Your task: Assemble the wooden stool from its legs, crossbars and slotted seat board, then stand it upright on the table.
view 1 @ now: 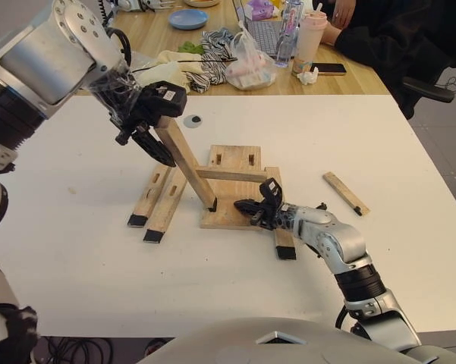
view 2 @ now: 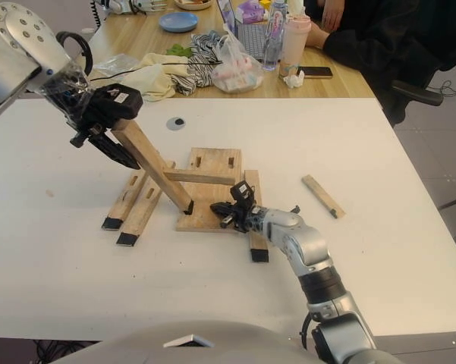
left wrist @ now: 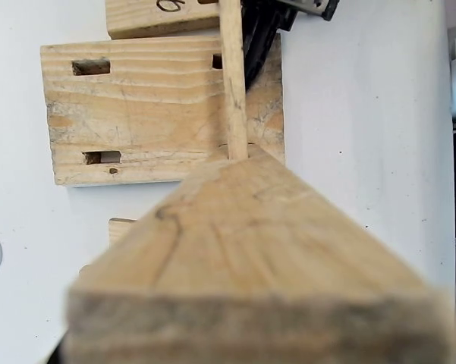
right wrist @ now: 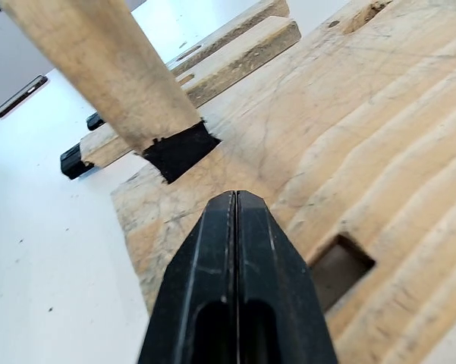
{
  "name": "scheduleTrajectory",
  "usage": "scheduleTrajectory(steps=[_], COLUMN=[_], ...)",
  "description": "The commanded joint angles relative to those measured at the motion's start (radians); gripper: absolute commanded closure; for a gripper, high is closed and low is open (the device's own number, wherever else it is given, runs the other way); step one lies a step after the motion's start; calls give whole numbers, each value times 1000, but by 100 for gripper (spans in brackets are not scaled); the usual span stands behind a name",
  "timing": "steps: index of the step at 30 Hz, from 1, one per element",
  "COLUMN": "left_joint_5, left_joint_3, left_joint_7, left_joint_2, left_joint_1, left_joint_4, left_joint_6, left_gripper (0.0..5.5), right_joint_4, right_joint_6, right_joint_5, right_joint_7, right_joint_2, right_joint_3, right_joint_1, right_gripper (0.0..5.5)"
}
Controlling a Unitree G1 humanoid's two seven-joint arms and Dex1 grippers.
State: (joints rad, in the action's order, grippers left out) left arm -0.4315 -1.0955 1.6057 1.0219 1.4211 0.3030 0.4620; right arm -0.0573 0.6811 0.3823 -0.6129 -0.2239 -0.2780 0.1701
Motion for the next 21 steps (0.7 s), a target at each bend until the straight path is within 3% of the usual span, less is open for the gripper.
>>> scheduleTrajectory(steps=[1, 8, 14, 21], left_joint_5=[82, 224, 293, 348], left_joint_3=[97, 251, 363, 434], left_joint_7=[4, -16, -55, -48], left_joint_2=[-37, -53, -40, -52], left_joint_1=[-116, -243, -344, -409], left_joint_4=[4, -65, -198, -261], left_joint_6=[1, 41, 86, 127], left_gripper=[353, 353, 353, 353], right_joint_4=[-15, -55, -144, -104], right_joint_6=[19, -2, -133, -172], right_joint_5=[-10, -25, -79, -195], right_joint_7=[-20, -62, -107, -113], right_joint_2=[-41, -82, -130, -172], right_joint_3=[-2, -24, -57, -128], right_joint_1=[-18, -43, -69, -76], right_gripper=[550, 550, 550, 550])
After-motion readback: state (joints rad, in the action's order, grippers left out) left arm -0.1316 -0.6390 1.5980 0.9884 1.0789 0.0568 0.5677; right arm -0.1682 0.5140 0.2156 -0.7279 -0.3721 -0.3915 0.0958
